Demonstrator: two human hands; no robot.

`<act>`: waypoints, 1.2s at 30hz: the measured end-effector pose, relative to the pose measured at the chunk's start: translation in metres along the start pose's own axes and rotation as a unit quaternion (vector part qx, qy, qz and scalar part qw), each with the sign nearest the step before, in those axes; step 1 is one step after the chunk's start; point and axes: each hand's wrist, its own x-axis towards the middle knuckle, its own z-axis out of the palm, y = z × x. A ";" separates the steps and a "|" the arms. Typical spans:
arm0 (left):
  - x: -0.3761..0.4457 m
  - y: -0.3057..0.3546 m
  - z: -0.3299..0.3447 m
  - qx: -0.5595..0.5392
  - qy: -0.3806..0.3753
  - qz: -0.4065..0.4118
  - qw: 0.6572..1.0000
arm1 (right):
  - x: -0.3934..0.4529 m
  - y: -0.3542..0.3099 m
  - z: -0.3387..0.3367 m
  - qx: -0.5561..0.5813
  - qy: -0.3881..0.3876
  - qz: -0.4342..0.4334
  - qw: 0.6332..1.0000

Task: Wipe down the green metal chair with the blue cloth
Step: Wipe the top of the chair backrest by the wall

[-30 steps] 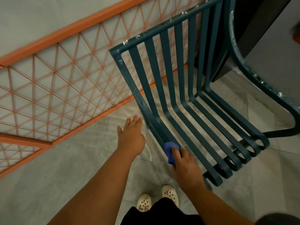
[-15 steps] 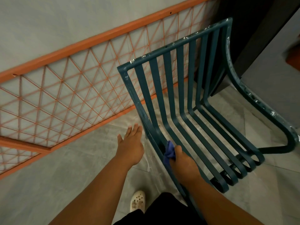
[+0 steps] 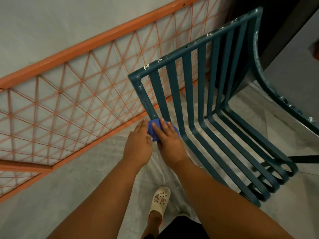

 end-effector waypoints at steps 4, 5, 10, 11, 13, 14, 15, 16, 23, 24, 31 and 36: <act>0.008 -0.009 -0.006 0.010 -0.007 -0.009 1.000 | -0.025 0.030 0.013 -0.082 -0.013 -0.047 0.995; 0.010 -0.011 -0.008 0.010 -0.007 -0.003 1.000 | -0.032 0.036 0.010 -0.070 -0.007 -0.044 0.997; 0.017 -0.013 -0.014 0.010 -0.010 0.011 1.000 | -0.018 0.021 0.000 0.027 0.061 0.086 0.994; 0.018 -0.013 -0.014 0.008 -0.011 0.009 1.000 | -0.012 0.014 0.002 0.036 0.068 0.077 0.994; 0.020 -0.012 -0.014 0.002 -0.013 0.003 1.000 | -0.009 0.008 0.010 0.013 0.063 0.015 0.998; 0.021 -0.011 -0.014 -0.003 -0.014 0.001 1.000 | -0.013 0.013 0.013 -0.013 0.057 -0.011 0.998; 0.021 -0.011 -0.014 -0.010 -0.015 0.001 1.000 | -0.020 0.019 0.016 -0.036 0.050 -0.029 0.998; 0.022 -0.011 -0.014 -0.017 -0.015 0.004 1.000 | -0.028 0.026 0.015 -0.050 0.044 -0.037 0.997; 0.026 -0.007 -0.016 -0.050 -0.009 0.014 0.999 | -0.018 0.016 -0.006 0.089 0.061 0.161 0.981; 0.026 -0.005 -0.016 -0.063 -0.006 0.005 0.998 | -0.009 0.005 -0.006 0.099 0.075 0.150 0.981; 0.029 0.002 -0.024 -0.138 0.017 -0.008 0.990 | 0.016 -0.013 -0.017 0.162 0.121 0.156 0.967; 0.039 0.000 -0.034 -0.147 0.055 0.004 0.988 | 0.053 -0.053 -0.022 0.157 0.170 0.042 0.972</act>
